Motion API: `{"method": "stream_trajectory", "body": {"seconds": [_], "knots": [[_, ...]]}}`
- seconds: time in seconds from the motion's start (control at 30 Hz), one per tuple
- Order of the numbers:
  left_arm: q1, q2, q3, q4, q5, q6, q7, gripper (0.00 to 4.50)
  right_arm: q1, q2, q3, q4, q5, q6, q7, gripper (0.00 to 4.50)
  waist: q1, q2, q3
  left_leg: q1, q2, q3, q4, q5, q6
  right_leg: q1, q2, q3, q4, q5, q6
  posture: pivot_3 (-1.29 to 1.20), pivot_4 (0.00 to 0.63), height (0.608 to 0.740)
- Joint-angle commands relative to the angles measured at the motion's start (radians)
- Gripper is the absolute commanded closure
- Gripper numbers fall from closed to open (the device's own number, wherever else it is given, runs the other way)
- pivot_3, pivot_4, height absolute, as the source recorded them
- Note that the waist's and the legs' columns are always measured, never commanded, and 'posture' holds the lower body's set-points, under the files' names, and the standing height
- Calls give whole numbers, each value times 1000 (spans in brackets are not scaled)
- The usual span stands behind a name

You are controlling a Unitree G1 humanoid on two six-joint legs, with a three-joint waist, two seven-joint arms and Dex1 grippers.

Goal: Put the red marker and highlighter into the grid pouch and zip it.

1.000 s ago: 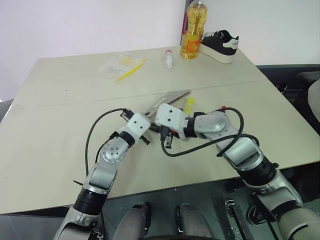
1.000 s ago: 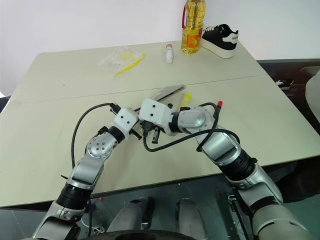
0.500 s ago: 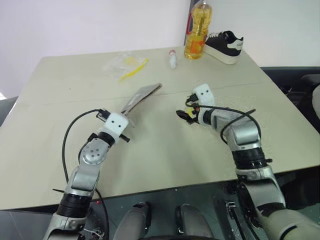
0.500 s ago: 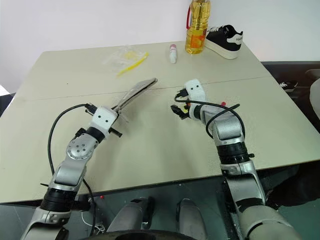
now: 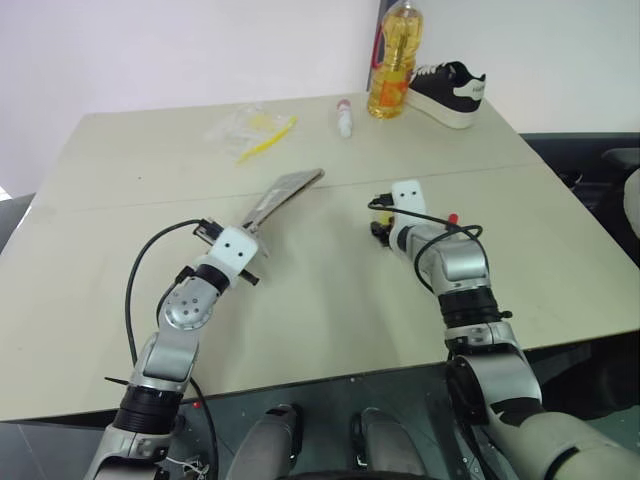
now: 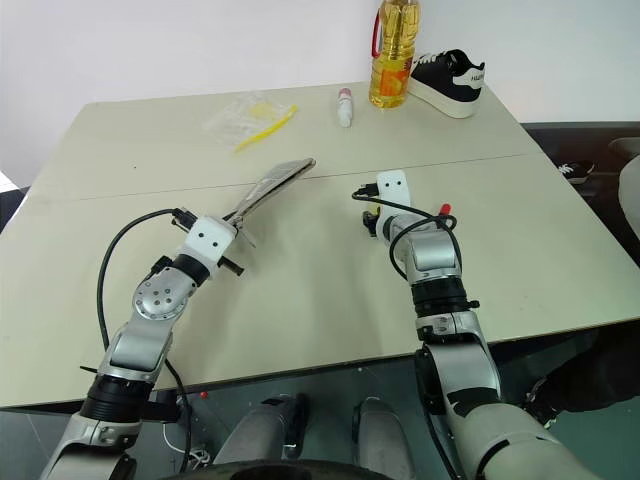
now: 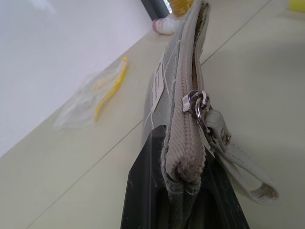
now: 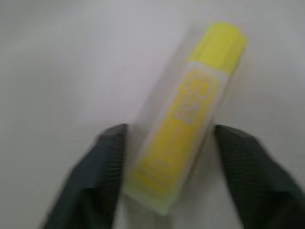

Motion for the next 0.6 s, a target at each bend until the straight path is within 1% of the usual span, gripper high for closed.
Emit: {"method": "stream_trajectory", "body": {"seconds": [0.03,0.07,0.13,0.2,0.23,0.27,0.33,0.37,0.43,0.53,0.6], "knots": [[-9,-1,-6,-22,2,-22,-1,4500,2,2,-11,-59,7,18,-6,3519,-1,0,0,0,0,0,0,0,0,0,0,0,0,0,0,0,150,740],[-9,-1,-7,-22,1,-23,-2,4500,5,-3,-6,-69,6,22,-2,3631,-1,0,0,0,0,0,0,0,0,0,0,0,0,0,0,0,150,740],[-11,-8,-4,-19,-15,-29,-11,4500,14,-40,30,-113,-11,19,34,3622,-1,0,0,0,0,0,0,0,0,0,0,0,0,0,0,0,150,740],[-12,-17,5,-21,-48,-36,-31,4500,28,-119,90,-193,-30,-18,117,3622,2,1,0,0,0,0,0,0,0,0,0,0,0,0,0,0,150,740],[-11,-20,10,-24,-64,-36,-42,4500,36,-167,121,-236,-35,-45,171,3622,3,1,0,0,0,0,0,0,0,0,0,0,0,0,0,0,150,740],[-11,-21,14,-26,-84,-38,-58,4500,49,-232,137,-304,-17,-88,262,3622,5,1,0,0,0,0,0,0,0,0,0,0,0,0,0,0,150,740],[-12,-18,19,-29,-118,-42,-88,4500,68,-320,120,-416,61,-90,405,3622,5,1,1,-1,0,0,0,0,0,0,0,0,-1,0,0,0,150,740],[-13,-17,19,-29,-126,-45,-96,4500,75,-347,108,-454,93,-81,447,3622,5,1,1,-1,0,0,0,0,1,0,0,0,-1,0,0,0,150,740],[-16,-18,20,-29,-141,-46,-109,4500,87,-377,91,-508,138,-57,498,3622,-3,0,0,0,0,0,0,-1,1,1,0,-1,-2,0,0,0,150,740],[-21,-19,14,-30,-153,-50,-121,4500,89,-389,71,-570,186,-3,524,3622,-13,0,0,0,1,0,0,-1,1,1,0,-1,-1,0,0,0,150,740],[-28,-26,13,-30,-163,-45,-124,4500,93,-392,87,-595,191,10,533,3622,-15,0,0,0,1,0,1,-1,1,1,0,-1,-1,0,0,0,150,740]]}}
